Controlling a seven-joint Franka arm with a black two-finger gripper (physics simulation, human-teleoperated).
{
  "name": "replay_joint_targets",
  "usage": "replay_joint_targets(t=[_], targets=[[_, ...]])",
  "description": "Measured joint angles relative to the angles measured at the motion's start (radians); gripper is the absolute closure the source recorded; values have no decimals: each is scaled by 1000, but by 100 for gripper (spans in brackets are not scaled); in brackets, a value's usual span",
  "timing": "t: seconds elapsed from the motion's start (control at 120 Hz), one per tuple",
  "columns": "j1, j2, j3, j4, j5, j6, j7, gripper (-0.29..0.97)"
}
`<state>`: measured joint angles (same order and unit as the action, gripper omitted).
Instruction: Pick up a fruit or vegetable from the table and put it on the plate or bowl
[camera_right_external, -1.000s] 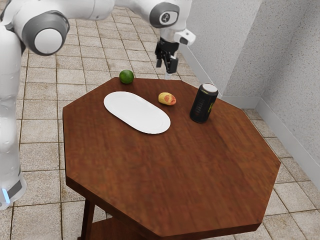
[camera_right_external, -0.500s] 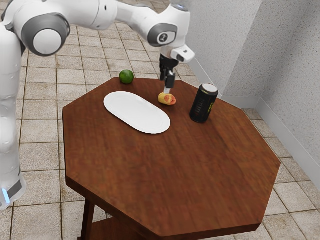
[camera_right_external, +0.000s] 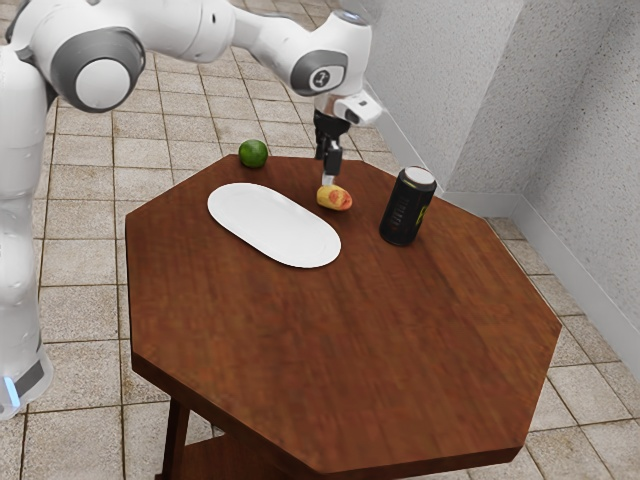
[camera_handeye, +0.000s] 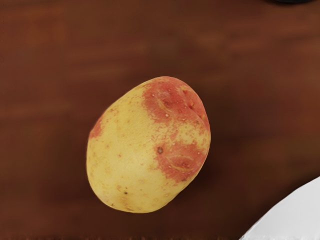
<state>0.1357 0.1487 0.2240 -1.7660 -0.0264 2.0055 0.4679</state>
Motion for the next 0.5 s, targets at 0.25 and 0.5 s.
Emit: replay_joint_targets(t=[0.25,0.5], targets=[[3,4,-2,-41,-1,17,20,0],[0,1,-7,-56,-5,35,34,0]])
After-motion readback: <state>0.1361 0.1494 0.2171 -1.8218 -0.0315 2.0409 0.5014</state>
